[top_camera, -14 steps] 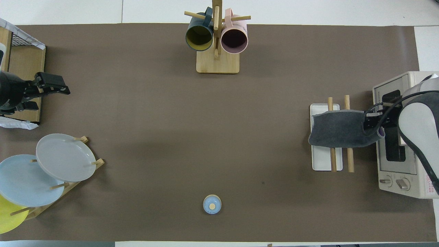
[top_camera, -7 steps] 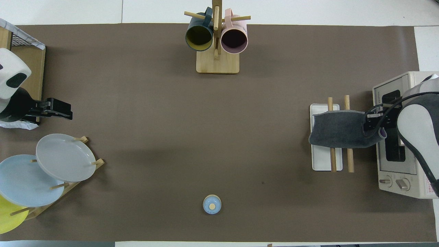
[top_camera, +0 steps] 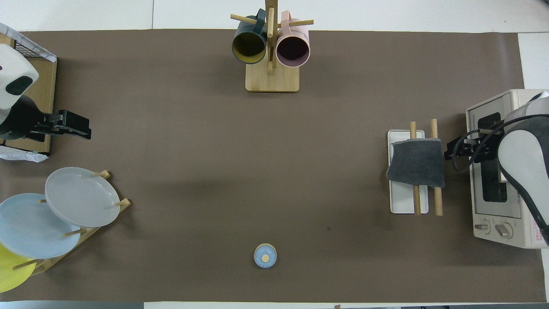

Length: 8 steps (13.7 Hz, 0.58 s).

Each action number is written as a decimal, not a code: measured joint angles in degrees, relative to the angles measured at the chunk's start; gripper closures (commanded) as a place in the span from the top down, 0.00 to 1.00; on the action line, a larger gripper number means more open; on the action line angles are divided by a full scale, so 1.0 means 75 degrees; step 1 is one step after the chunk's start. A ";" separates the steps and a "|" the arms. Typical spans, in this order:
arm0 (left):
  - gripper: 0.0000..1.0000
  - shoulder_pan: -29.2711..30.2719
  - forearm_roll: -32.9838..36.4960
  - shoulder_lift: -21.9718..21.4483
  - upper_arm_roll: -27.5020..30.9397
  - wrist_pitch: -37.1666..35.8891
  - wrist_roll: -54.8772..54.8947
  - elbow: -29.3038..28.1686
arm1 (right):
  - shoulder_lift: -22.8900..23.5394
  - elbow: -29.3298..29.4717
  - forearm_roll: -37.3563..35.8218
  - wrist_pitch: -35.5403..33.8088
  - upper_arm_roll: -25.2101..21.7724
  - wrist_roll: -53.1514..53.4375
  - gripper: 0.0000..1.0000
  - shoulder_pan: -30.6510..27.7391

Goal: Fold towel and hang on rack

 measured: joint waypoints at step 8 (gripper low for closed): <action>1.00 0.0151 -0.0001 0.0004 -0.0136 -0.0104 0.0001 0.0062 | -0.0088 0.1702 -0.0717 -0.1701 0.0224 -0.0006 1.00 0.0068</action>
